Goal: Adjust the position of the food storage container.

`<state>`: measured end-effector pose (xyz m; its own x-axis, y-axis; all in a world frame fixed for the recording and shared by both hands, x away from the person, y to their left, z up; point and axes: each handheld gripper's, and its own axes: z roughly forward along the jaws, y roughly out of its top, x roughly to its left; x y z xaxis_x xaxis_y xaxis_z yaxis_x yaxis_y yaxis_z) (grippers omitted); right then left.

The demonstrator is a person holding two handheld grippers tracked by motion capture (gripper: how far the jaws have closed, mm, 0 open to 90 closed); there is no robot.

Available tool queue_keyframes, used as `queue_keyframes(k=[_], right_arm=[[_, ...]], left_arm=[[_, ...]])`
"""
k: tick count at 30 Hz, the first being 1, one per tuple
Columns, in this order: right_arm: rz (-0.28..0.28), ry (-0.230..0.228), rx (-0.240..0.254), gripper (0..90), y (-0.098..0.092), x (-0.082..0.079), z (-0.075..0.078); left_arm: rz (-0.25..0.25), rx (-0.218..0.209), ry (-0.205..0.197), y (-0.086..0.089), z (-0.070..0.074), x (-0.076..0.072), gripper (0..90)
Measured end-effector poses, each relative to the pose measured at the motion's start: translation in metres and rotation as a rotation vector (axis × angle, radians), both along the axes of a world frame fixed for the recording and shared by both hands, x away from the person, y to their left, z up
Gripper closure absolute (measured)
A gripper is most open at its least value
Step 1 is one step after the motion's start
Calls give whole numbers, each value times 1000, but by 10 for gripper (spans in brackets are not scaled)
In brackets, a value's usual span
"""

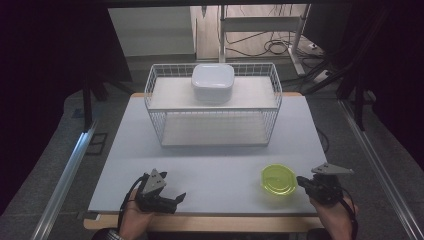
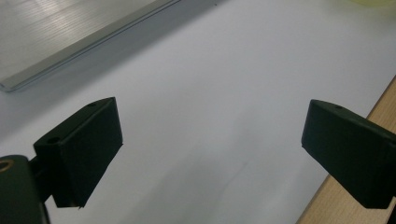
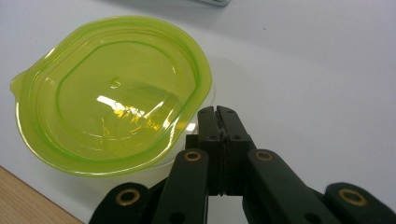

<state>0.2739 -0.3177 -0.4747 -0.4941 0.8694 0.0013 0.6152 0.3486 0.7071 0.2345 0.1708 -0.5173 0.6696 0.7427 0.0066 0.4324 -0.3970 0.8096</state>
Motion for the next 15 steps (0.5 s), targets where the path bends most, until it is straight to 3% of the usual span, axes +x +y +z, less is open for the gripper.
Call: queue_keyframes(k=[15], right_arm=[[73, 41, 21, 893, 27, 12, -7]], left_arm=[[-7, 3, 9, -2, -1, 1, 47]])
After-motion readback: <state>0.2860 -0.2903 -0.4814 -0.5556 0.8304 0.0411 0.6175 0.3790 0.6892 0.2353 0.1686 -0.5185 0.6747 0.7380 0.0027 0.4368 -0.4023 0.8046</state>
